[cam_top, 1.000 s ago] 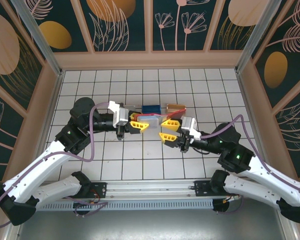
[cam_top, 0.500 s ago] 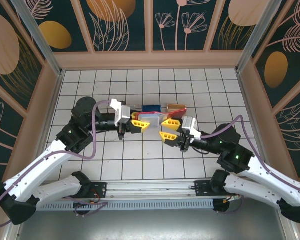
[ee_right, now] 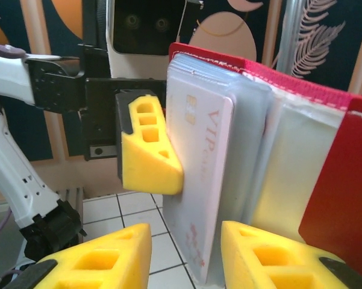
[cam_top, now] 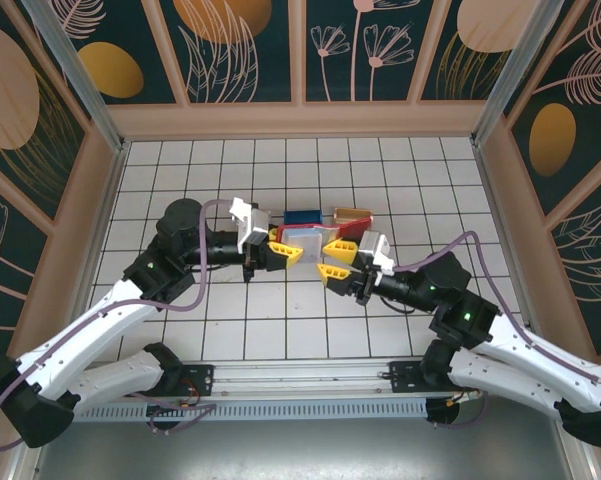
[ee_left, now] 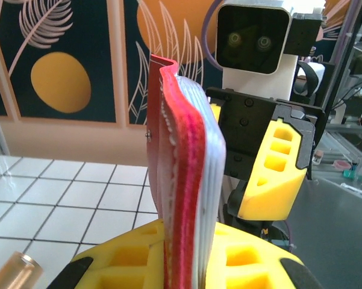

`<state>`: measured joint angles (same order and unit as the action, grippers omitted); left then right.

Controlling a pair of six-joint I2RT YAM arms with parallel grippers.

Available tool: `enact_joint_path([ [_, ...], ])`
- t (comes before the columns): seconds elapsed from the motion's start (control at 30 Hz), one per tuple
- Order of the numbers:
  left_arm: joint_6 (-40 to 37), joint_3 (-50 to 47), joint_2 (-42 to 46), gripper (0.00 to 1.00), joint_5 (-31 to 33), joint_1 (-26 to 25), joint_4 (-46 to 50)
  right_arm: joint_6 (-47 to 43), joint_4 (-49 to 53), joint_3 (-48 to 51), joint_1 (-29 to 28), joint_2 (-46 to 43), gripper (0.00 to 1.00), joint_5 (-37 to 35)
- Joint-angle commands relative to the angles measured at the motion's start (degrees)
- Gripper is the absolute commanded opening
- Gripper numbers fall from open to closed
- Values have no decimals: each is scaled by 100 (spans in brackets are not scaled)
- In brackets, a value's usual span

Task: Take the credit cards out of the card holder

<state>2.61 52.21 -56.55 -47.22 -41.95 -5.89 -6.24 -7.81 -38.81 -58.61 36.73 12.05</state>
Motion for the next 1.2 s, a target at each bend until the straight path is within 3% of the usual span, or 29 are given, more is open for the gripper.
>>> enact_joint_path([
  [0.0,518,-267,164,0,-155,-25,-555,303,-234,116,-28,-146,37,-397],
  [0.23,664,-473,197,0,-56,-24,-741,535,-282,234,-28,-146,35,43],
  [0.9,653,-370,180,0,-76,-28,-650,597,-273,163,-71,71,36,303],
  [1.17,614,-340,157,0,-107,-32,-620,580,-298,146,-89,131,28,709],
])
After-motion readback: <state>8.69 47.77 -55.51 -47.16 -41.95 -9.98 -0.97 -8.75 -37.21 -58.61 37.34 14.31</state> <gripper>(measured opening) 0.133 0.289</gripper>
